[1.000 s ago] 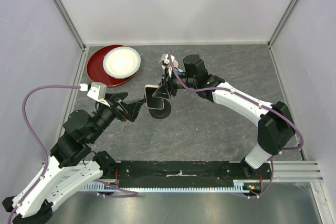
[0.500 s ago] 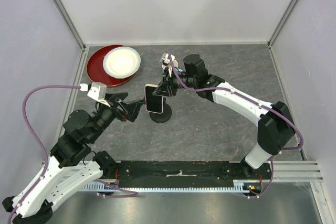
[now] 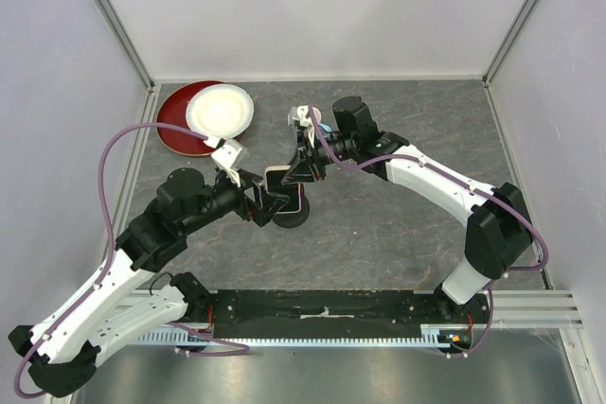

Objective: Place the phone on the phone stand

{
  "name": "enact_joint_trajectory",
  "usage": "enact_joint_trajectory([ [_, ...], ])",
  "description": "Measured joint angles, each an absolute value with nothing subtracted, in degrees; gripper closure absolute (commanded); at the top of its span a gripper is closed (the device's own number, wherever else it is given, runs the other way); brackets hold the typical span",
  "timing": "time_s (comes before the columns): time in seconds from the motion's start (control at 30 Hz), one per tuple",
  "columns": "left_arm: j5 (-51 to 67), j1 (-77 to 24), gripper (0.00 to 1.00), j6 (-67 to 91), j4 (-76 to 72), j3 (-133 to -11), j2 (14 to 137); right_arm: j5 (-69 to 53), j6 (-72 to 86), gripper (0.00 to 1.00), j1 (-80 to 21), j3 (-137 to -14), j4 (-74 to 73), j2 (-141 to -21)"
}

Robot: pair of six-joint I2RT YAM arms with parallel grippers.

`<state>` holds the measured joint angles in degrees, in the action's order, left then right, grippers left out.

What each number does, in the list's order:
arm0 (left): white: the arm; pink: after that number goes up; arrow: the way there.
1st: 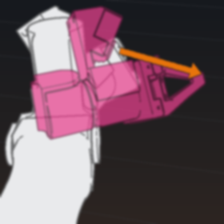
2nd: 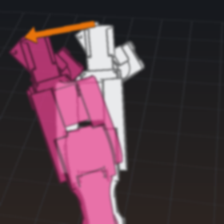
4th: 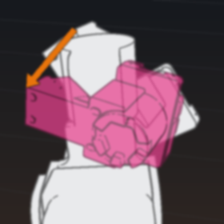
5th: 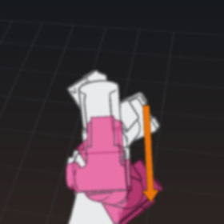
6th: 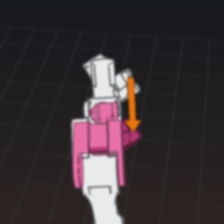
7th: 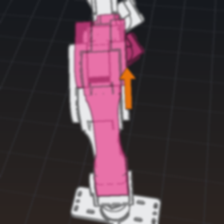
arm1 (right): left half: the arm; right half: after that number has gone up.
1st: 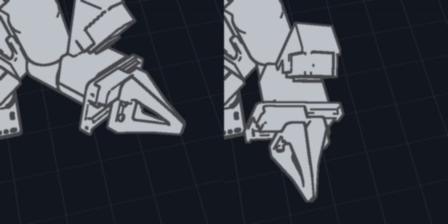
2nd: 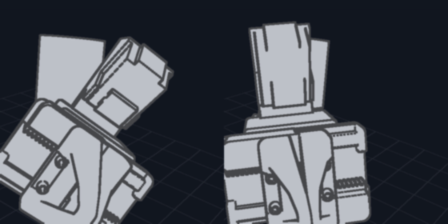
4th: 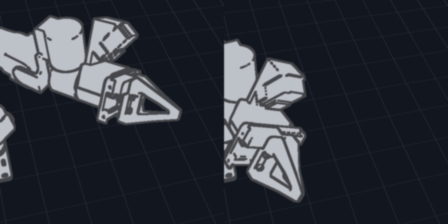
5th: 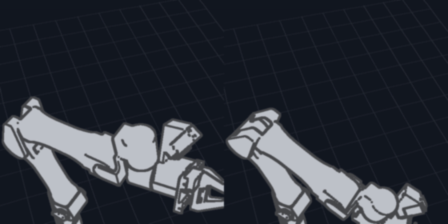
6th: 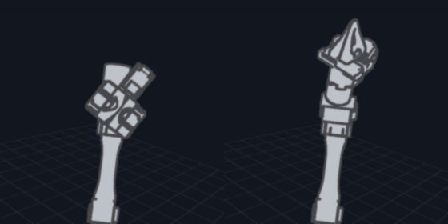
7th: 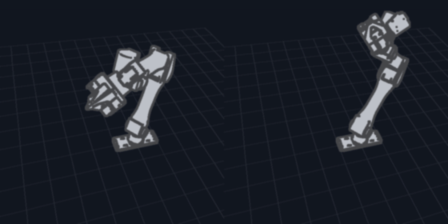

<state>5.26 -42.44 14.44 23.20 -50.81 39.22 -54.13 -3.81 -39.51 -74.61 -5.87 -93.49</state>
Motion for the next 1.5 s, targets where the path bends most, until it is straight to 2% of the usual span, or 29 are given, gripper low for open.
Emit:
enact_joint_trajectory([
  [0.17,7.60,-42.44,0.07,11.70,25.85,-50.85,39.81,-54.72,-12.43,0.84,-39.40,-77.23,-14.00,-93.43],
  [0.27,7.75,-42.39,0.05,10.74,26.46,-50.85,39.35,-54.39,-15.57,0.59,-39.42,-78.39,-17.54,-93.32],
  [0.3,7.66,-42.33,0.05,10.50,26.59,-50.85,39.24,-54.37,-16.12,0.46,-39.40,-78.56,-18.41,-93.21],
  [0.37,7.35,-42.09,0.05,10.02,26.89,-50.85,39.42,-53.98,-16.38,0.36,-39.40,-78.63,-21.32,-93.08],
  [0.4,6.96,-42.00,0.05,9.80,27.18,-50.87,39.59,-53.78,-16.38,0.24,-39.40,-78.61,-22.63,-93.08],
  [0.5,5.87,-40.77,0.04,8.75,28.60,-51.88,41.76,-53.06,-16.05,0.05,-39.40,-78.28,-24.71,-92.95],
  [0.53,6.02,-39.90,0.04,8.34,28.69,-52.25,42.78,-52.66,-15.86,0.02,-39.42,-77.91,-24.73,-92.77],
  [0.67,8.60,-34.04,0.02,6.94,29.12,-53.56,46.89,-51.27,-15.22,0.02,-39.42,-75.29,-24.77,-90.63],
  [0.87,18.87,-22.41,0.04,5.98,28.64,-54.04,51.42,-49.19,-13.54,0.02,-39.35,-70.89,-23.14,-85.38],
  [1.1,33.15,-20.73,0.12,5.32,24.38,-54.06,54.94,-48.95,-9.52,0.02,-39.27,-62.96,-18.63,-77.91],
  [1.2,37.93,-20.71,0.19,4.80,22.92,-54.06,57.28,-48.90,-7.27,0.02,-39.24,-59.81,-15.97,-74.91],
  [1.5,43.70,-20.71,0.46,3.95,19.14,-54.00,60.69,-48.64,-4.34,0.02,-39.24,-56.27,-12.08,-69.41],
])
